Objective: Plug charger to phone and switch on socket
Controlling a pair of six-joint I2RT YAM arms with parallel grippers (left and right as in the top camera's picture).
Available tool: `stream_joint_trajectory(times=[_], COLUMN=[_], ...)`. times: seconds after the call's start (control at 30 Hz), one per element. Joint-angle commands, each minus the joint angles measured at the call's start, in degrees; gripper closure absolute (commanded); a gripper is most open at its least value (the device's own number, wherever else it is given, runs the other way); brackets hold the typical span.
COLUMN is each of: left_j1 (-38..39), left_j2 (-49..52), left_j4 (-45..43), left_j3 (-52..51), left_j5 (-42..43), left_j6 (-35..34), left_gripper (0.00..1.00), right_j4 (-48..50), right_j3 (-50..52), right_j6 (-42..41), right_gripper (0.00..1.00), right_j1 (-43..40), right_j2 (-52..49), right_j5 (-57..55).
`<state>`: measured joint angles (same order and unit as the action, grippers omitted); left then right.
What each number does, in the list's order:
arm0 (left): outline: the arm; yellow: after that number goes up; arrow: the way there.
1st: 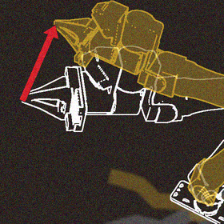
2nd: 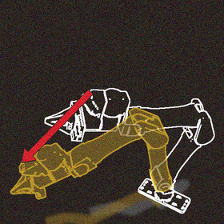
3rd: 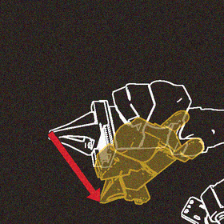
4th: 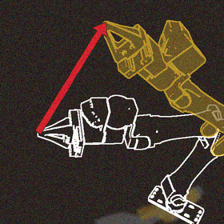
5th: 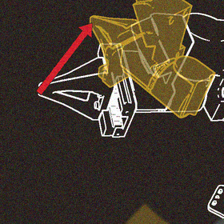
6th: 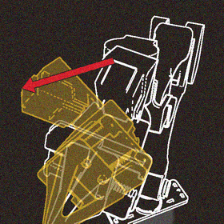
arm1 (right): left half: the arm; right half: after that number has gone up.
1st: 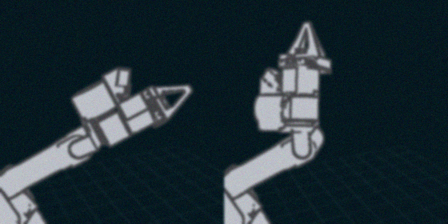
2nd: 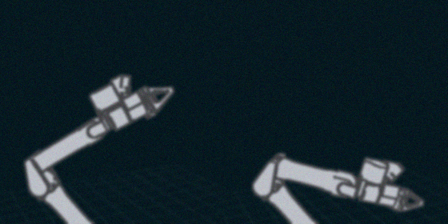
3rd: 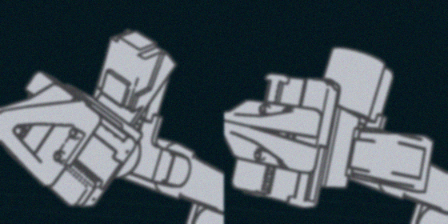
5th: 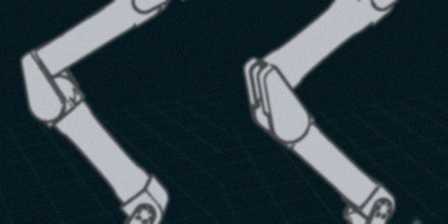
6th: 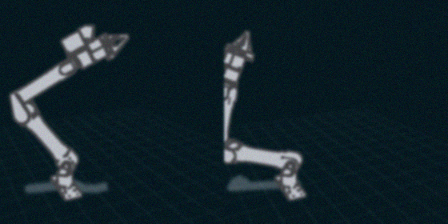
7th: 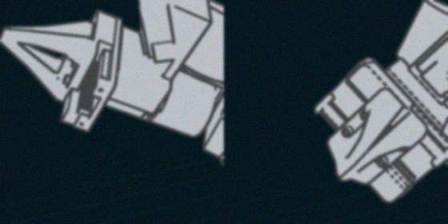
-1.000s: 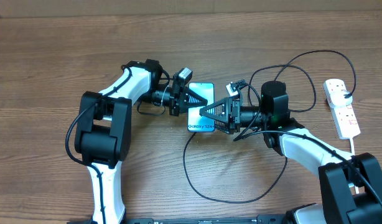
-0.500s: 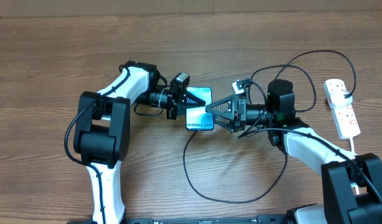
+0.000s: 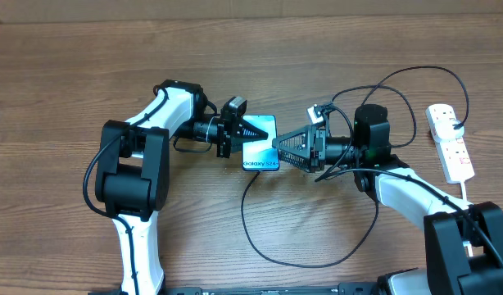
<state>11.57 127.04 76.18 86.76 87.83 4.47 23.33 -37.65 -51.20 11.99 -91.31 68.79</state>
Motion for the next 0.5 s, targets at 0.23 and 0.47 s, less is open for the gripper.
stream_joint_trajectory(times=[0.23, 0.47], left_j1=[-0.3, -0.3], left_j2=[-0.9, -0.9], left_j4=[0.4, 0.5], left_j3=[0.9, 0.9], left_j5=[0.3, 0.3], left_j6=[7.1, 7.1], left_gripper=[0.96, 0.96], right_j4=[-10.2, -10.2], right_j3=[0.0, 0.0], right_j6=[14.0, 14.2], right_gripper=[0.0, 0.0], right_j1=[-0.2, -0.2], right_j2=[-0.3, -0.3], right_j5=[0.3, -1.1])
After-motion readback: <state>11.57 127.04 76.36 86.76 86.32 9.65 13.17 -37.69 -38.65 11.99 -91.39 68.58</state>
